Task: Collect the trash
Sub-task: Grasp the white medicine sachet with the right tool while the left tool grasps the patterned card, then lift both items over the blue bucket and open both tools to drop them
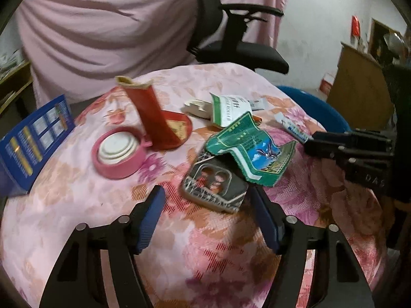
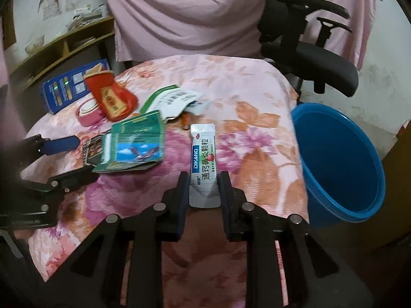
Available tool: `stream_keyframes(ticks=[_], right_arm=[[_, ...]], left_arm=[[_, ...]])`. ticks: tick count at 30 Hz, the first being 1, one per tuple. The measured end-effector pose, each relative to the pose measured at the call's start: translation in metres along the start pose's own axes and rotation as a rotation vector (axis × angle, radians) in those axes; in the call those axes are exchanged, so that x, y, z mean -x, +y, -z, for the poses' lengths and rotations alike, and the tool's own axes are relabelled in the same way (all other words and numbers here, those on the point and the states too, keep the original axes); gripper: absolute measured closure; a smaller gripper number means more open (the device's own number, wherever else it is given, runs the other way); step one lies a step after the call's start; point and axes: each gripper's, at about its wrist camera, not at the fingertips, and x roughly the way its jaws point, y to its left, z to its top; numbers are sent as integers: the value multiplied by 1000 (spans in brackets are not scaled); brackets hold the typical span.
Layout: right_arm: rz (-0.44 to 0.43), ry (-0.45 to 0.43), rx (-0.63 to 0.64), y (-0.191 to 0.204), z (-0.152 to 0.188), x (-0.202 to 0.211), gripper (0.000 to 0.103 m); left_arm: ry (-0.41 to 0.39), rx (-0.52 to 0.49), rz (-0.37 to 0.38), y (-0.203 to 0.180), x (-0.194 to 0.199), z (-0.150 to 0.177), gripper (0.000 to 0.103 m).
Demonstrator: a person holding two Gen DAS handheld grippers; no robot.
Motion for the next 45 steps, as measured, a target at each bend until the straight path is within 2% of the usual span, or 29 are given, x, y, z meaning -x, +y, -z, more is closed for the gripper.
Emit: stream_keyframes(ticks=[6, 10, 14, 19, 25, 30, 35, 42, 45], right_arm=[[-22, -9, -26, -7, 0, 0, 60], [-32, -15, -20, -5, 0, 1, 60], [-42, -27, -21, -5, 1, 3, 60], [-54, -44, -26, -6, 1, 5, 60], [-63, -50, -17, -4, 1, 6, 60], [-63, -57, -14, -3, 1, 8, 60], [-63, -75, -19, -4, 2, 11, 60], [-71, -87, -26, -4, 2, 13, 60], [-72, -92, -28, -4, 2, 14, 60]], left_arm=[[42, -48, 33, -2, -12, -13, 51], [72, -69, 39, -5, -14, -17, 53], [72, -14, 41, -3, -12, -16, 54], [62, 65, -8, 1, 2, -7, 54], [91, 76, -50, 6, 20, 9, 54], [55, 110, -35, 13, 42, 9, 54], [20, 117, -34, 10, 54, 3, 59], [42, 105, -34, 5, 49, 6, 59], [29, 115, -32, 6, 52, 9, 59]])
